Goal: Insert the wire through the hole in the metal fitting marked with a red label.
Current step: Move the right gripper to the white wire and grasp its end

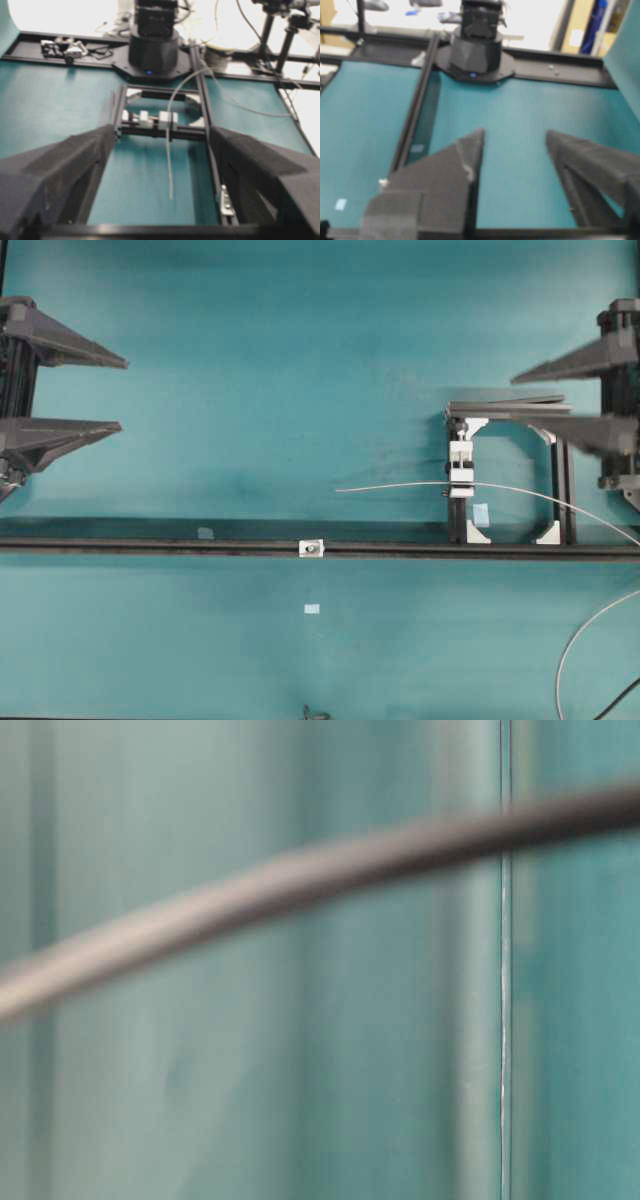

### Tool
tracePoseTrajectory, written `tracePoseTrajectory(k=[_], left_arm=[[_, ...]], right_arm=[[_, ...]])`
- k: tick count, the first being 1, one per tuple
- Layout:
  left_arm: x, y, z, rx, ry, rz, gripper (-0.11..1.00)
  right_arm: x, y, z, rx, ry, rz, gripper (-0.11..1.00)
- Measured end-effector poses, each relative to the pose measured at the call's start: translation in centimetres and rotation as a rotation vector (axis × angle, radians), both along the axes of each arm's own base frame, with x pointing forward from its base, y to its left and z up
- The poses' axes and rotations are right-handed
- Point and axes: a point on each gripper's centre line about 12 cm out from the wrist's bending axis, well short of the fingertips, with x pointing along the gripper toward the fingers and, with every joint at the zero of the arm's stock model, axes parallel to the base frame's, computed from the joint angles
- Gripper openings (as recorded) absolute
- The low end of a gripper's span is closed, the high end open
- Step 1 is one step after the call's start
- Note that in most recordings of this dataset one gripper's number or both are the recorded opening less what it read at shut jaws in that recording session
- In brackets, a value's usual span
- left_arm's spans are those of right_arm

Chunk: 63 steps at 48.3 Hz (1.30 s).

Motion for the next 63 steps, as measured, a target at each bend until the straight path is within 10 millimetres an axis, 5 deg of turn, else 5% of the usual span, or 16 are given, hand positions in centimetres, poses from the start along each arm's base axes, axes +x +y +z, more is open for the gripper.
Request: tracePoseTrajectory(k=[15,41,63], left_arm=[[2.7,0.1,-3.3,0.004,0.134,0.003,0.83],[4.7,0.2,-7.7,0.084,0.237,0.0,0.83],[5.8,0.3,-10.0,0.088,0.258,0.006,0.83]], right_arm=[[2.3,-0.2,-1.8,0.024,0.113,-0.012,0.64],[7.6,-0.4,-6.5,0.098,0.394,-0.035,0.64],[9.2,-0.5,-10.3,0.188,0.522,-0.069,0.64]])
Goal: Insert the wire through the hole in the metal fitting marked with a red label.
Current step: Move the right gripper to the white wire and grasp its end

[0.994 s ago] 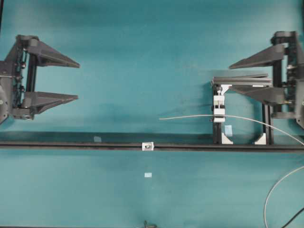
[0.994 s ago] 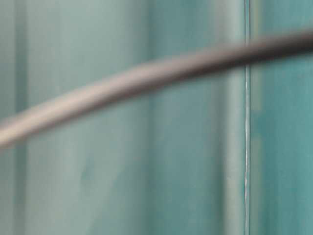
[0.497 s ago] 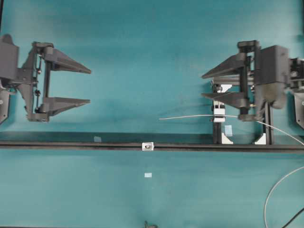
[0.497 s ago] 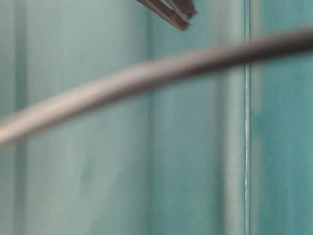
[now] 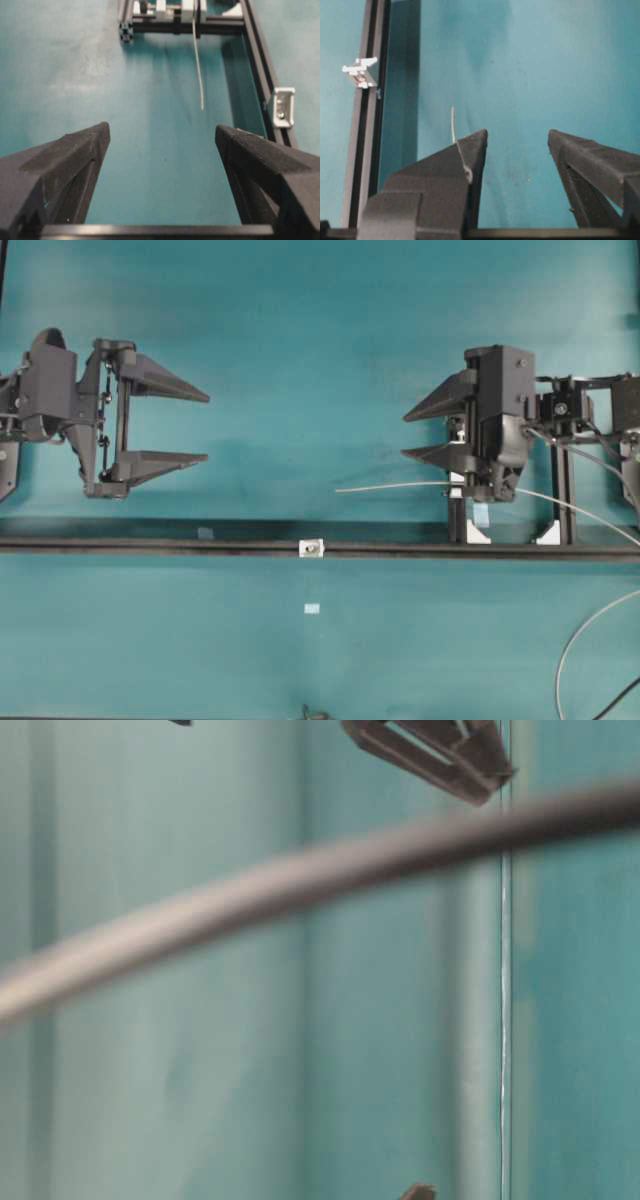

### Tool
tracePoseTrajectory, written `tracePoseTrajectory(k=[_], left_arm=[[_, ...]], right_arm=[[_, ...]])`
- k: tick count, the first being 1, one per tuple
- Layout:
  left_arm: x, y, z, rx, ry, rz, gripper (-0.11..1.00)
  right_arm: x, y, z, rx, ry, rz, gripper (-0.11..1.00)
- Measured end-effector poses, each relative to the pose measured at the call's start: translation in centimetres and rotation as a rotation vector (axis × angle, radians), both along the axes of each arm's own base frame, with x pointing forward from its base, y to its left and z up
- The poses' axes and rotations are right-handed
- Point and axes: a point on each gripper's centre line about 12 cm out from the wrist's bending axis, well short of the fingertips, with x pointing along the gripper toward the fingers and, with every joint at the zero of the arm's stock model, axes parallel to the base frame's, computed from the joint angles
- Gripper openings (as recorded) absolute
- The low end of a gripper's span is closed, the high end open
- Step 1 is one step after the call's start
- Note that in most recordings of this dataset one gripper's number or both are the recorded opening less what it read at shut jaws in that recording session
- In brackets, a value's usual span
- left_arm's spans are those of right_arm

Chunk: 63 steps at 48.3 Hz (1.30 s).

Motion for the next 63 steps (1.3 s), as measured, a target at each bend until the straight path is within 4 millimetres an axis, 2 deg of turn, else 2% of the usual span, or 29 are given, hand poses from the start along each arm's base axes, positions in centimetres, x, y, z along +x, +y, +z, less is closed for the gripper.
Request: tracePoseTrajectory(k=[26,48,63], left_arm=[[-0.4,0.0,-0.8,0.0,0.026,0.0,0.83],[-0.6,0.0,-1.0,0.0,0.032,0.0,0.83],[-0.8,0.0,-1.3,0.0,0.04,0.0,0.83]], right_arm=[[1.2,1.5,-1.6,0.006,0.005,0.042,0.64],[2.7,2.6,-3.8,0.026,0.062,0.062,0.64],[2.8,2.9,-5.2,0.039,0.116,0.06,0.64]])
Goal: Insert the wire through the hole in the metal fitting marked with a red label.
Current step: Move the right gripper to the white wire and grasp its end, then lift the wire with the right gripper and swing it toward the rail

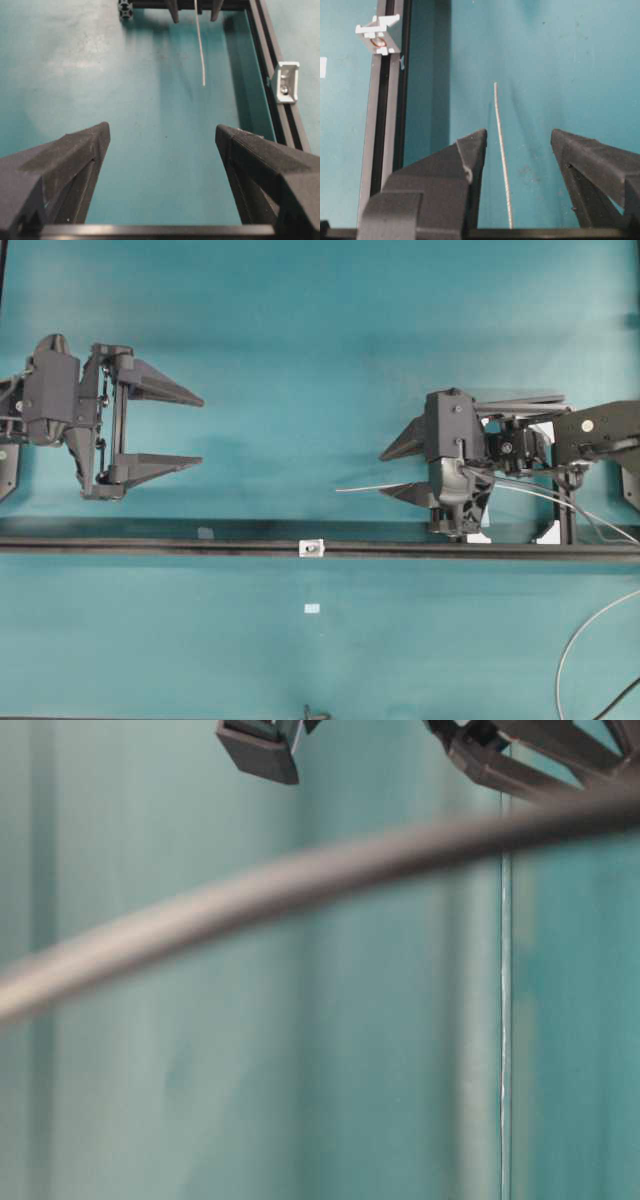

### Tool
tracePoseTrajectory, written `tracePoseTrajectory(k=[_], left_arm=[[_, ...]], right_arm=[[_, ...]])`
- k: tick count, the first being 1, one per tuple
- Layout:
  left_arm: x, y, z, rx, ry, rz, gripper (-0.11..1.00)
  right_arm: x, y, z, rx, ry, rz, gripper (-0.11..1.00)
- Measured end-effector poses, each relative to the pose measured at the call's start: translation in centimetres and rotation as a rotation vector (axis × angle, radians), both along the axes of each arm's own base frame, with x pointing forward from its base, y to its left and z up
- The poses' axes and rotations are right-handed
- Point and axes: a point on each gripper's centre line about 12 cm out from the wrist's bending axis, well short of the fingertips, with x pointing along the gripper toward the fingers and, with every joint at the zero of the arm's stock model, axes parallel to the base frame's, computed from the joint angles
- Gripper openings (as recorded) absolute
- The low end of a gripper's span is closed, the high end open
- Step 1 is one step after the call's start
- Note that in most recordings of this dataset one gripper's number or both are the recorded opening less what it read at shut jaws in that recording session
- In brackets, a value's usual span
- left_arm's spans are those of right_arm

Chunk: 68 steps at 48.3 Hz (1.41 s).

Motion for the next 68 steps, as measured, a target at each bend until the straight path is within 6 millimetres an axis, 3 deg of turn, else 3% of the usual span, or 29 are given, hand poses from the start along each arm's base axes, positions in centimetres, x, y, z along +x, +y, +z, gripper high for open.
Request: tracePoseTrajectory(k=[27,41,68], left_arm=[[0.0,0.3,0.0,-0.001,0.001,0.013,0.83],[-0.1,0.4,-0.1,-0.002,0.003,0.017,0.83],[-0.1,0.8,-0.2,-0.002,0.006,0.031,0.83]], right_arm=[[0.1,0.7,-1.6,0.019,0.043,0.001,0.64],[0.5,0.7,-1.8,0.021,0.009,0.001,0.44],[0.6,0.7,-2.5,0.021,0.025,-0.002,0.43]])
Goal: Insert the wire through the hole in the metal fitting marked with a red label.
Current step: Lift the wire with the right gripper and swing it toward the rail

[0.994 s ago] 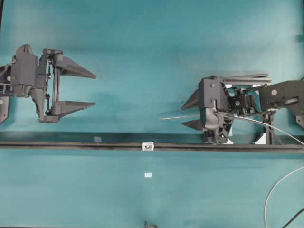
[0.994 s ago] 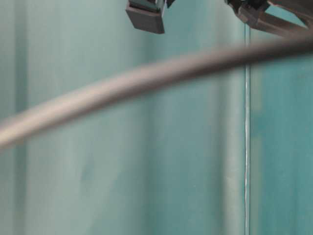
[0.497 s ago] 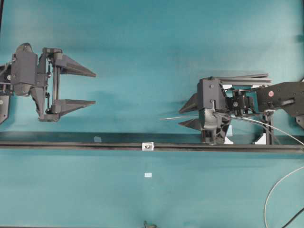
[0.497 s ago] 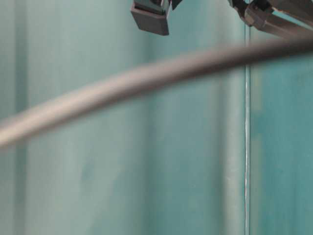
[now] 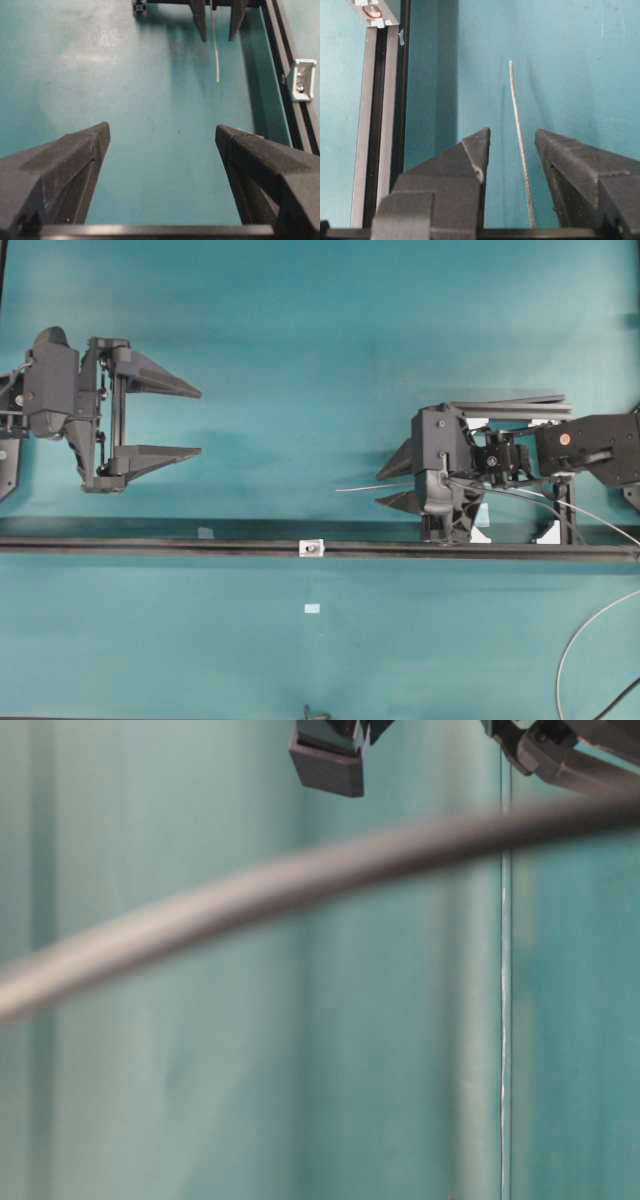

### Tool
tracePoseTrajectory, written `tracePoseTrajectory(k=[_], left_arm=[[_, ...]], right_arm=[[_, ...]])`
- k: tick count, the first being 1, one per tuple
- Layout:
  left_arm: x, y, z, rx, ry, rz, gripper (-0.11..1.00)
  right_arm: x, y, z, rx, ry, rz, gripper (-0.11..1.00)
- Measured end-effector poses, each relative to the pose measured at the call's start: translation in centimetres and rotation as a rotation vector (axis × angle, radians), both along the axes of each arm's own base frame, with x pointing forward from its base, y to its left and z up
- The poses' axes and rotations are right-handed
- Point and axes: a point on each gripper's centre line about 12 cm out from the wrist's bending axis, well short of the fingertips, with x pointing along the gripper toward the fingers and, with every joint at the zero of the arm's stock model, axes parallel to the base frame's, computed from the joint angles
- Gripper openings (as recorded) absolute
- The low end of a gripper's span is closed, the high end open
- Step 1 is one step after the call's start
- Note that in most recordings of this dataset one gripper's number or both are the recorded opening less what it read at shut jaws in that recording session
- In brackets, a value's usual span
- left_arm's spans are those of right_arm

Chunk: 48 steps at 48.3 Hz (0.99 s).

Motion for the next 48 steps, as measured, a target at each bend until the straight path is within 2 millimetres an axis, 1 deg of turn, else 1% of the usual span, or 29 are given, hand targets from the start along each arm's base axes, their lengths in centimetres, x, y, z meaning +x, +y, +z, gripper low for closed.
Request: tracePoseTrajectory(k=[7,10,12,17,19,21,48], left_arm=[[-0.01,0.0,0.04,-0.001,-0.002,0.0,0.83],[-0.01,0.04,0.02,0.0,0.0,0.001,0.83],[0.0,0.04,0.0,-0.001,0.0,0.002,0.83],[-0.01,0.04,0.04,-0.001,-0.002,0.002,0.83],[0.0,0.0,0.0,-0.001,0.0,0.0,0.83],[-0.04,0.04,-0.05,-0.002,0.001,0.002,0.83],[-0.05,0.04,0.21,-0.003,-0.008,0.002,0.83]], right_arm=[[0.01,-0.1,0.0,0.0,0.0,-0.003,0.43],[0.01,-0.15,0.0,-0.001,0.0,-0.003,0.4],[0.02,-0.26,0.0,0.0,0.0,-0.008,0.33],[-0.02,-0.37,-0.04,0.0,0.002,-0.011,0.1],[0.03,-0.36,-0.05,-0.001,0.001,-0.009,0.03],[0.03,-0.42,0.0,0.0,0.0,-0.012,0.0],[-0.03,-0.36,0.0,-0.002,0.001,-0.008,-0.01]])
